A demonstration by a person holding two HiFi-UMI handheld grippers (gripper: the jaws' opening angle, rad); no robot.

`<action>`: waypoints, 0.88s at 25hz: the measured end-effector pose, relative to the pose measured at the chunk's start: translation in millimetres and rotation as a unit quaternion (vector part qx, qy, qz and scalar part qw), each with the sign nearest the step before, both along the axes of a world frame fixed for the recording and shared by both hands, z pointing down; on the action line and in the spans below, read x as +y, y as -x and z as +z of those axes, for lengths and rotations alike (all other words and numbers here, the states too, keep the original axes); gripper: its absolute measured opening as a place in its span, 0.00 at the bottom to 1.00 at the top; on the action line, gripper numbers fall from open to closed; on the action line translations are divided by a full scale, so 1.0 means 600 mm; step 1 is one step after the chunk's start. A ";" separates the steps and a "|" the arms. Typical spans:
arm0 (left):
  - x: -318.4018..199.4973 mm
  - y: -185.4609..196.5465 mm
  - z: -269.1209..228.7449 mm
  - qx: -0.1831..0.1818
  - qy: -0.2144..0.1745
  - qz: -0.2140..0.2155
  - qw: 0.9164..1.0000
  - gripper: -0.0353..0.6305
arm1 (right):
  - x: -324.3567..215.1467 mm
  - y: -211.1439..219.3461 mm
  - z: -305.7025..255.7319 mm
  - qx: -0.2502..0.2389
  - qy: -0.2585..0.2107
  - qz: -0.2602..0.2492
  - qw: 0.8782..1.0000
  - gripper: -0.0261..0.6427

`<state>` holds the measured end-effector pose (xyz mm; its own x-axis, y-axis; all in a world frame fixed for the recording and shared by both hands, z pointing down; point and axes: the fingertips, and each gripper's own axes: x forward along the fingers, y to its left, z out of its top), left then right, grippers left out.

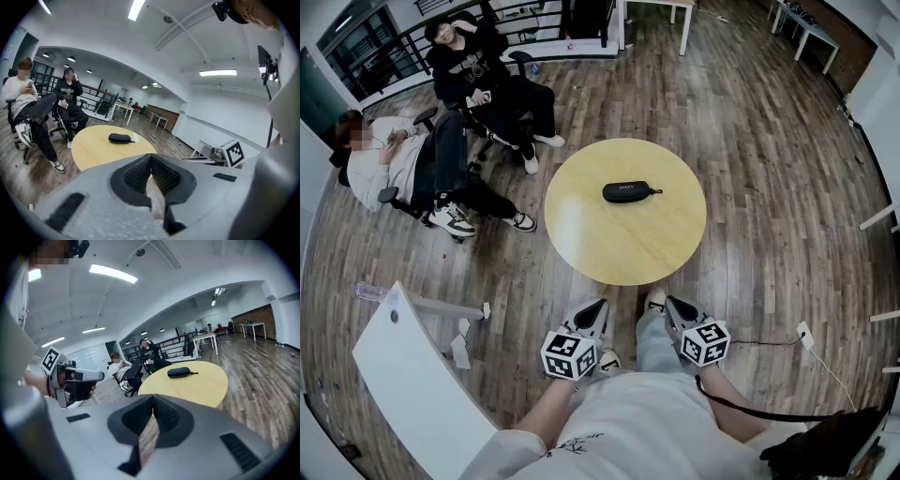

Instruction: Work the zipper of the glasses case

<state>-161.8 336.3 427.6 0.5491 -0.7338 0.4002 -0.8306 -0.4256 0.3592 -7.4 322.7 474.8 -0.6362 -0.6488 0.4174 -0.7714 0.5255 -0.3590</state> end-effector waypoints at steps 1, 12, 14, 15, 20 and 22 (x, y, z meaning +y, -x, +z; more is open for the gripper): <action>-0.029 -0.007 0.002 0.000 -0.002 -0.003 1.000 0.06 | -0.031 -0.003 0.003 0.001 -0.002 -0.005 1.000 0.05; -0.341 -0.106 -0.009 -0.029 -0.030 -0.029 0.999 0.06 | -0.362 -0.086 0.006 -0.004 -0.028 -0.076 0.997 0.05; -0.381 -0.116 -0.009 -0.031 -0.031 -0.038 0.998 0.06 | -0.405 -0.098 0.009 0.002 -0.030 -0.088 0.996 0.05; -0.395 -0.117 -0.009 -0.034 -0.031 -0.042 0.998 0.06 | -0.421 -0.100 0.010 0.005 -0.030 -0.094 0.995 0.05; -0.437 -0.104 0.000 -0.047 -0.018 -0.053 0.997 0.06 | -0.477 -0.090 0.016 0.012 -0.028 -0.111 0.993 0.05; -0.445 -0.094 0.003 -0.050 -0.015 -0.053 0.997 0.06 | -0.491 -0.084 0.021 0.013 -0.025 -0.108 0.994 0.05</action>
